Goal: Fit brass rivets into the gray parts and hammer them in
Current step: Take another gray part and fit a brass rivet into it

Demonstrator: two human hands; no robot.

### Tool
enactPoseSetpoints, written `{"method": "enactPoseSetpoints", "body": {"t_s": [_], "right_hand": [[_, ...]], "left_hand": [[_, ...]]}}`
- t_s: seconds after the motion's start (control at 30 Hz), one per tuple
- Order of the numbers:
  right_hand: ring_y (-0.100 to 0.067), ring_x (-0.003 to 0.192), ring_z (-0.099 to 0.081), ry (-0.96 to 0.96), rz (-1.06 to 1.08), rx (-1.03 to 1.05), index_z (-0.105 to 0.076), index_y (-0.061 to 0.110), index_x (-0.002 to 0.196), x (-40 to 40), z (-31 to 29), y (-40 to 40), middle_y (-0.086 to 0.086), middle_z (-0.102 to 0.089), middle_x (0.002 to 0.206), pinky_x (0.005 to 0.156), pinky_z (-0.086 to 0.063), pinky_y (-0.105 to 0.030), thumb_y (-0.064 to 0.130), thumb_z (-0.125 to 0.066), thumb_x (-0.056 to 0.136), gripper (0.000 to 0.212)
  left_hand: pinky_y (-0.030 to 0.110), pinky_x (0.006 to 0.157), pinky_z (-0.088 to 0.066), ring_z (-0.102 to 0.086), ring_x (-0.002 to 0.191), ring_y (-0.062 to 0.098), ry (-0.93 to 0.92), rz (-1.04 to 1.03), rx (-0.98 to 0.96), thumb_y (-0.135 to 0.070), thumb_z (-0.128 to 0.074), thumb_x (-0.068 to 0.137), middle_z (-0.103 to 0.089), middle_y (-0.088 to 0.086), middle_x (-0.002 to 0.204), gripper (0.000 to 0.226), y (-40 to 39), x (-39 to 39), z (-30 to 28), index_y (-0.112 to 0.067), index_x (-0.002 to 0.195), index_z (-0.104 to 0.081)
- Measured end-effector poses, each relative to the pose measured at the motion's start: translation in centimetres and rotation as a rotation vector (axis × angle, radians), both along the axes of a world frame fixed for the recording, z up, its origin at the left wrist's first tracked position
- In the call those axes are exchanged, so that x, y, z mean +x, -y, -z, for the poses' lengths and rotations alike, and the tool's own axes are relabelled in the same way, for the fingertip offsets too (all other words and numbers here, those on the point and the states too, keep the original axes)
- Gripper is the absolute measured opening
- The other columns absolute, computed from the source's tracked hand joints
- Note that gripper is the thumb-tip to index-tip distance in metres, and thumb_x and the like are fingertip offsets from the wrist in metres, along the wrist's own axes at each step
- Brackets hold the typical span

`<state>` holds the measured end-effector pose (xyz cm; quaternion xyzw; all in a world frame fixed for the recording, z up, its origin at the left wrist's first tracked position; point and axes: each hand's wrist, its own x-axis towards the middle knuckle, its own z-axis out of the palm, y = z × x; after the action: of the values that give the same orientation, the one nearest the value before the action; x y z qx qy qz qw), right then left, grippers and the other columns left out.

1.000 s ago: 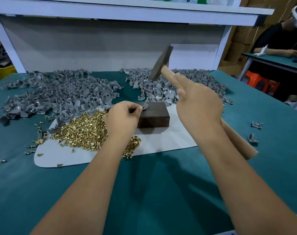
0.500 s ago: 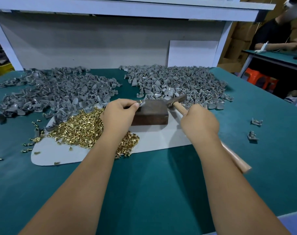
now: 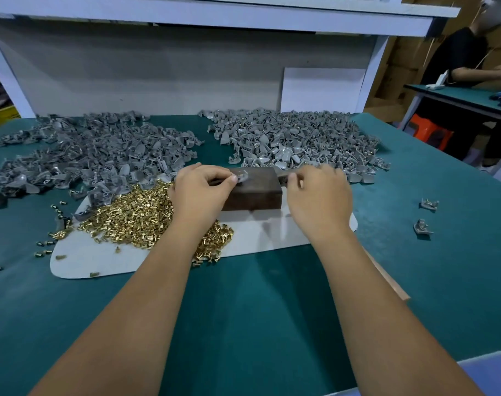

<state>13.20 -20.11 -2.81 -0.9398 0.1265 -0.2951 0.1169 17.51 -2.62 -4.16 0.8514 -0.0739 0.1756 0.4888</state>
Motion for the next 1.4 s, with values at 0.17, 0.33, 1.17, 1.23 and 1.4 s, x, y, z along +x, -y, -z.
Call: {"method": "enactPoseSetpoints", "body": {"t_s": [0.17,0.33,1.17,1.23,1.4], "right_hand": [[-0.028,0.081,-0.049,0.060,-0.208,0.055,-0.049,0.018,0.074,2.0,-1.1,-2.9,-0.005,-0.052,0.077,0.065,-0.028,-0.033,0.039,-0.034,0.100,0.037],[-0.034,0.093,-0.060,-0.085,-0.202,-0.108,-0.067,0.009,0.090,4.3,-0.5,-4.4,-0.015,-0.068,0.092,0.069,-0.034,-0.036,0.050,-0.031,0.099,0.055],[-0.032,0.088,-0.057,0.046,-0.236,-0.182,-0.070,0.005,0.087,4.8,0.9,-4.9,-0.013,-0.068,0.087,0.078,-0.040,-0.037,0.027,-0.035,0.102,0.043],[-0.029,0.085,-0.054,0.049,-0.269,-0.116,-0.067,0.008,0.081,4.8,1.0,-4.6,-0.011,-0.066,0.082,0.079,-0.038,-0.038,0.032,-0.032,0.103,0.048],[-0.026,0.076,-0.047,0.110,-0.389,0.289,-0.034,0.018,0.052,4.1,1.2,-4.2,0.005,-0.041,0.055,0.071,-0.035,-0.041,0.033,-0.032,0.104,0.054]], "left_hand": [[0.035,0.108,-0.020,-0.041,0.130,0.014,0.109,-0.048,0.131,-0.034,-0.073,0.086,-0.057,-0.033,0.086,0.005,0.3,0.1,0.3,-0.039,0.085,-0.073],[0.026,0.095,-0.014,-0.041,0.129,0.012,0.137,-0.044,0.194,-0.031,-0.070,0.088,-0.059,-0.030,0.091,0.008,0.2,0.4,0.6,-0.034,0.092,-0.077],[0.037,0.095,-0.020,-0.051,0.119,0.012,0.109,-0.057,0.258,-0.037,-0.068,0.089,-0.049,-0.033,0.075,0.010,0.4,0.6,0.2,-0.041,0.091,-0.076],[0.035,0.096,-0.019,-0.049,0.121,0.011,0.111,-0.055,0.252,-0.038,-0.067,0.090,-0.050,-0.034,0.076,0.010,0.3,0.6,0.4,-0.041,0.093,-0.076],[0.022,0.080,-0.007,-0.040,0.130,0.007,0.072,-0.052,0.207,-0.038,-0.065,0.092,-0.057,-0.032,0.094,0.011,0.5,0.7,0.5,-0.040,0.095,-0.075]]}}
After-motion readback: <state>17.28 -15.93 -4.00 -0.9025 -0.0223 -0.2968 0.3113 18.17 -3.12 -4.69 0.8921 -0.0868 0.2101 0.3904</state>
